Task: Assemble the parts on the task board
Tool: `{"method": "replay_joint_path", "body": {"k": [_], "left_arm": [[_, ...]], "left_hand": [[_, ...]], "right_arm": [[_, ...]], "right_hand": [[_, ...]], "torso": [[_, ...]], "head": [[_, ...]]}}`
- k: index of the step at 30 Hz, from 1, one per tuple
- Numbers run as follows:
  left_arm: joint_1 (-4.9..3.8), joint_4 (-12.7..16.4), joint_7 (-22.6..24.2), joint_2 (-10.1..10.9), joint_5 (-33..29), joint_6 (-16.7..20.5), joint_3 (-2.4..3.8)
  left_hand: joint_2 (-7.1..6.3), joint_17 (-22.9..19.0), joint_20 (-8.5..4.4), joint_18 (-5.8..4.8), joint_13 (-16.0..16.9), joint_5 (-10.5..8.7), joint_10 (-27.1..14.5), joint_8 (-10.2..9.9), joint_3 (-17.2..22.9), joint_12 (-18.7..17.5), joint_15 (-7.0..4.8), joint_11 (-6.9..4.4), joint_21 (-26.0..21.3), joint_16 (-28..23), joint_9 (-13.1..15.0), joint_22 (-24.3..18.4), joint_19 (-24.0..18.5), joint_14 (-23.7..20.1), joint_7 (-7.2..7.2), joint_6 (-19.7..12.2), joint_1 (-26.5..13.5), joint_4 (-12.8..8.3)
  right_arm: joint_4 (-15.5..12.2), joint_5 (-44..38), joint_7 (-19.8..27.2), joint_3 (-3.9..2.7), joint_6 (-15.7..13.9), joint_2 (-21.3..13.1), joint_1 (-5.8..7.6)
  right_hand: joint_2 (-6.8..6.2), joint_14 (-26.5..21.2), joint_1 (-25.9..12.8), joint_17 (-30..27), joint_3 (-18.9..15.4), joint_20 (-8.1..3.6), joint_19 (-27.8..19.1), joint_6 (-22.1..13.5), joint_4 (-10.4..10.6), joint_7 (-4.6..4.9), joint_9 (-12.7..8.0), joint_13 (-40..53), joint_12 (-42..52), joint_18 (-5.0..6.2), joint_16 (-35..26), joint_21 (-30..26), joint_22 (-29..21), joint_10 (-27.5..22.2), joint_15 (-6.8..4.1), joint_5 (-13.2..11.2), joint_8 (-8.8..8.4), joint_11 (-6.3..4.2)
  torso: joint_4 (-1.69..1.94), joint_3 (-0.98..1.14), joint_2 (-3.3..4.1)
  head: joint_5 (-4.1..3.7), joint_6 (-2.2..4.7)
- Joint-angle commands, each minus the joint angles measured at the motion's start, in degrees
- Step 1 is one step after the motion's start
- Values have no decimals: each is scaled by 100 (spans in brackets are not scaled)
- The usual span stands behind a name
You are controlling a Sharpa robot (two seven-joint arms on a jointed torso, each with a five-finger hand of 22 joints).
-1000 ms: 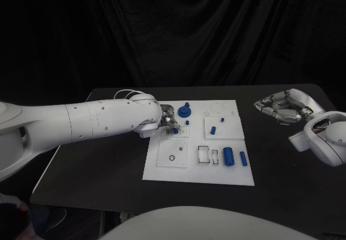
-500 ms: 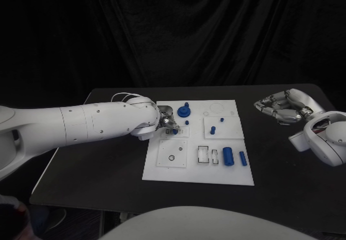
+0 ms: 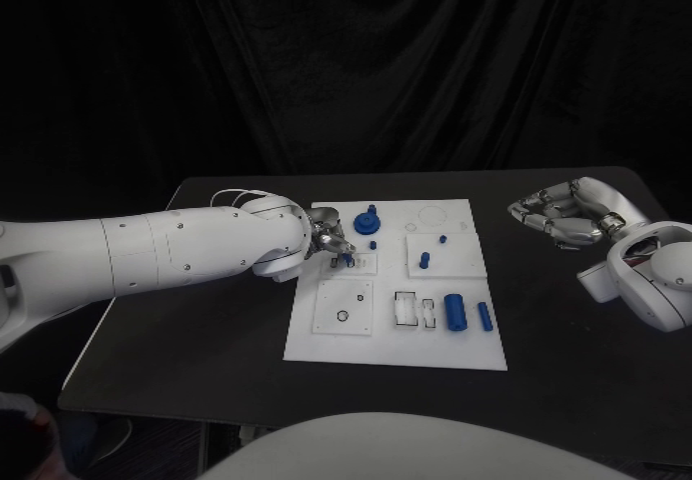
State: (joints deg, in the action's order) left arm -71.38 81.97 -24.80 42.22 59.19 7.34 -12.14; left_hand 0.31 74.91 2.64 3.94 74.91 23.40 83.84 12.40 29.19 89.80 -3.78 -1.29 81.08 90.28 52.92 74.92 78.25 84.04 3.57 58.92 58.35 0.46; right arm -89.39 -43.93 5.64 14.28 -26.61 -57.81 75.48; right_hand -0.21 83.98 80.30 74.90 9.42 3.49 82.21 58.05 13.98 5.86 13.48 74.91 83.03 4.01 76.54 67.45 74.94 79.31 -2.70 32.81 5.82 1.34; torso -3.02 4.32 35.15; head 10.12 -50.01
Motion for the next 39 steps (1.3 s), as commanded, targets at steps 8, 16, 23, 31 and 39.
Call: {"method": "replay_joint_path", "body": {"k": [8, 16, 23, 31, 39], "left_arm": [[98, 127, 317, 122, -21, 675, 2], [240, 123, 511, 136, -20, 964, 2], [367, 83, 689, 98, -20, 1201, 2], [461, 64, 824, 80, -20, 1378, 2], [505, 59, 847, 101, -20, 1464, 2]], "left_hand": [[-33, 1509, -12, 4, 1509, -66, 616, -1, 451, 20, -25, -2, -42, -28, 8, 101, -17, 596, -81, 37, -41, -447], [-11, 1509, -5, 10, 1509, -157, 616, -48, 421, 20, -14, 13, -68, -28, 7, 79, -39, 596, -67, -7, -74, -375], [-2, 1509, -2, 8, 1509, -196, 616, -63, 406, 20, -11, 16, -66, -28, 7, 89, -33, 596, -64, -15, -79, -348], [-1, 1509, -1, 9, 1509, -213, 616, -73, 393, 20, -9, 18, -69, -28, 6, 87, -36, 596, -60, -22, -87, -327], [-3, 1509, 2, 7, 1509, -243, 616, -84, 369, 20, -6, 21, -67, -28, 6, 95, -30, 596, -59, -27, -97, -297]], "right_arm": [[5, -37, -81, -4, 1, 10, -20], [-5, -48, -79, -3, -10, -1, -21], [-27, -52, -76, -3, -20, -34, -21], [-35, -53, -70, -3, -24, -47, -21], [-30, -53, -65, -3, -17, -54, -26]], "right_hand": [[-14, 184, 47, 183, 0, -6, -47, -14, -32, 16, 6, 96, -27, 100, -32, -38, 691, -19, 2, 31, -27, -4], [-23, 182, 51, 180, -1, -4, -48, -16, -38, 18, 6, 78, -37, 101, -34, -46, 689, -32, 4, 37, -29, -2], [-23, 182, 51, 180, -1, -4, -48, -16, -38, 18, 6, 78, -37, 101, -34, -46, 689, -32, 4, 37, -29, -2], [-23, 182, 51, 180, -1, -4, -48, -16, -38, 18, 6, 78, -37, 101, -34, -46, 689, -32, 4, 37, -29, -2], [-23, 182, 51, 180, -1, -4, -48, -16, -38, 18, 6, 78, -37, 101, -34, -46, 689, -32, 4, 37, -29, -2]], "torso": [[4, -1, 0], [1, 5, -2], [0, 5, 0], [-6, 3, 1], [-5, 0, 1]], "head": [[33, 1], [36, 1], [22, 1], [26, 1], [33, 1]]}}
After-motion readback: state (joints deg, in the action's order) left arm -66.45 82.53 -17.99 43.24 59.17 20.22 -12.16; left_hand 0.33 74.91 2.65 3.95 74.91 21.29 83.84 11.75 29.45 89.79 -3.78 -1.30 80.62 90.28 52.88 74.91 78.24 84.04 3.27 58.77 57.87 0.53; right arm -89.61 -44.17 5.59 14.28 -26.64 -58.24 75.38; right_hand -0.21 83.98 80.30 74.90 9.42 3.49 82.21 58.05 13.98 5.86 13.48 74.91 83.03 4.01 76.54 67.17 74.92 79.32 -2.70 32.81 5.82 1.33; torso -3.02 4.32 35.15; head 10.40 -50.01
